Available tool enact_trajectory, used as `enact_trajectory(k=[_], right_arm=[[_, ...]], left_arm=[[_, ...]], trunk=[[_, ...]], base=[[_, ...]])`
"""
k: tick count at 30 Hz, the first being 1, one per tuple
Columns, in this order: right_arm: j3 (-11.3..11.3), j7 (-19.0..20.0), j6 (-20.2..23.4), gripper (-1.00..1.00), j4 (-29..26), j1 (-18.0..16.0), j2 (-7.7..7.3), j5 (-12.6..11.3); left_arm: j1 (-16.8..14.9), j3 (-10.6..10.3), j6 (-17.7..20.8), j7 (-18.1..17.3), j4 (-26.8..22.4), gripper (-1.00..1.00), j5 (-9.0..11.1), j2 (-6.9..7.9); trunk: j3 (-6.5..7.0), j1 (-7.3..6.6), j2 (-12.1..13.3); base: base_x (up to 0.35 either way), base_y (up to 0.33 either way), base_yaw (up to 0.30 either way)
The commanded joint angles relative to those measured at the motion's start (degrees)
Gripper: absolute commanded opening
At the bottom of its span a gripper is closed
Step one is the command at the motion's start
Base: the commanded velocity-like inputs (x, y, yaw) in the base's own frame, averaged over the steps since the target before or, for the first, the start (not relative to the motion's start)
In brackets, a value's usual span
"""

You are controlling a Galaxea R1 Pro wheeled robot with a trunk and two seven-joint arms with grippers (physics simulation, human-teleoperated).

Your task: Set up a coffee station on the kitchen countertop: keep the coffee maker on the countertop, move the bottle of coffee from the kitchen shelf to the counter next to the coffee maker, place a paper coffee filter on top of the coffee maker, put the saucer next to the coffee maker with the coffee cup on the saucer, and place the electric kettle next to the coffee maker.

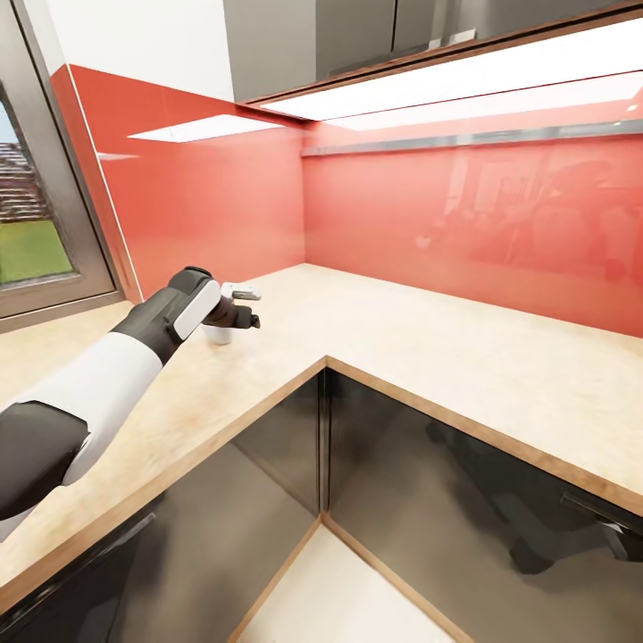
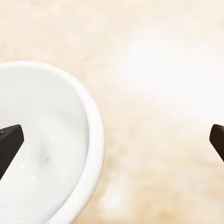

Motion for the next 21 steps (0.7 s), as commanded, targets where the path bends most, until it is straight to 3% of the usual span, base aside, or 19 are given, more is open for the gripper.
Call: enact_trajectory(k=[1,21], right_arm=[[0.4,0.0,-0.5,1.0,0.2,-0.1,0.0,0.1],[0.5,0.0,-0.5,1.0,0.2,-0.1,0.0,0.1]], left_arm=[[-0.1,-0.4,0.1,0.5,-0.1,1.0,0.6,0.1],[-0.1,-0.5,0.1,0.5,0.0,1.0,0.6,0.1]], trunk=[[-0.07,-0.01,0.0],[-0.57,-0.01,0.0]], base=[[0.0,0.0,0.0],[0.0,0.0,0.0]])
